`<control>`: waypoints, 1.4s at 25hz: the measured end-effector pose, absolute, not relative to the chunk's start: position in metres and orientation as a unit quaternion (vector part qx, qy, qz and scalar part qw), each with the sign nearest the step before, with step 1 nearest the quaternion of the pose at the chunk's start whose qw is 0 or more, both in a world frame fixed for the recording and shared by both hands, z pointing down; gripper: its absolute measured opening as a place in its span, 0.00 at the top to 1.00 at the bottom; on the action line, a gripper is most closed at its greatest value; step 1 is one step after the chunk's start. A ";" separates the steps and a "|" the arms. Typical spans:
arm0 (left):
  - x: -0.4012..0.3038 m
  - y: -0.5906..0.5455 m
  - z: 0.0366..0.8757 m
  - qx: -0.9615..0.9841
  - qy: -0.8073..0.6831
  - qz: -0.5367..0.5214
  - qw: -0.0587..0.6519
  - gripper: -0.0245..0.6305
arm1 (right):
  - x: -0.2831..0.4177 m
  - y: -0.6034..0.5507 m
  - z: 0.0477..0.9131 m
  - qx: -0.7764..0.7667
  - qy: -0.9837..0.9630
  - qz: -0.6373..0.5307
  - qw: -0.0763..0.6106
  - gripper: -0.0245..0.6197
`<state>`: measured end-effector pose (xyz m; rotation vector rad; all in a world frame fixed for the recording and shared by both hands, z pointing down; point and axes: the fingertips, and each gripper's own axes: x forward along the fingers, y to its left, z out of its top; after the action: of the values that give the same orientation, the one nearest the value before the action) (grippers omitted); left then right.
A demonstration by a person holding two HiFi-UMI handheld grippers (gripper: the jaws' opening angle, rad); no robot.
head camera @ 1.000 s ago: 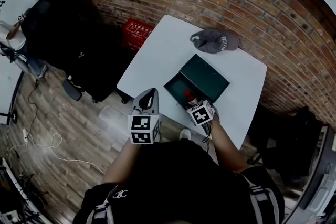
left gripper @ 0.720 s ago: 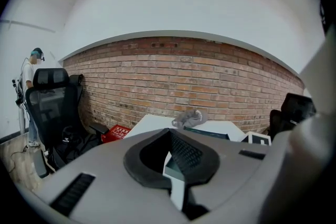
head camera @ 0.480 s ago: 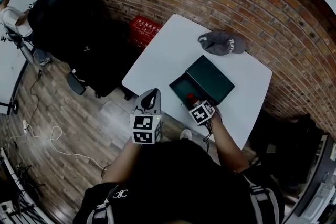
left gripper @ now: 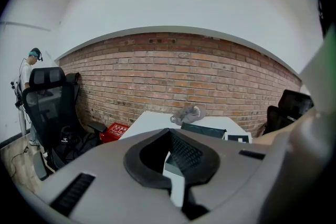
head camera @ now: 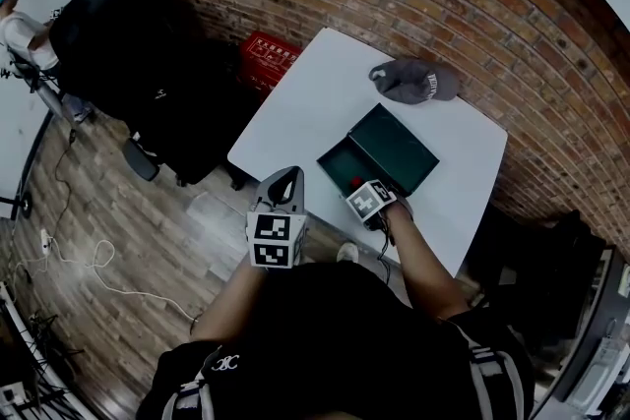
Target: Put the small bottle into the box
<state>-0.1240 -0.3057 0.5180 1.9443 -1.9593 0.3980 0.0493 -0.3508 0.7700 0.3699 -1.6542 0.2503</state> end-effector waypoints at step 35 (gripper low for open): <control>-0.089 -0.340 0.498 0.752 -0.630 0.108 0.163 0.95 | 0.029 -0.399 0.524 0.374 -0.910 0.068 0.167 0.91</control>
<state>-0.0892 -0.3395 0.4982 2.1446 -1.7957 0.3094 0.0291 -0.3994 0.5240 1.0652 -2.5881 0.1930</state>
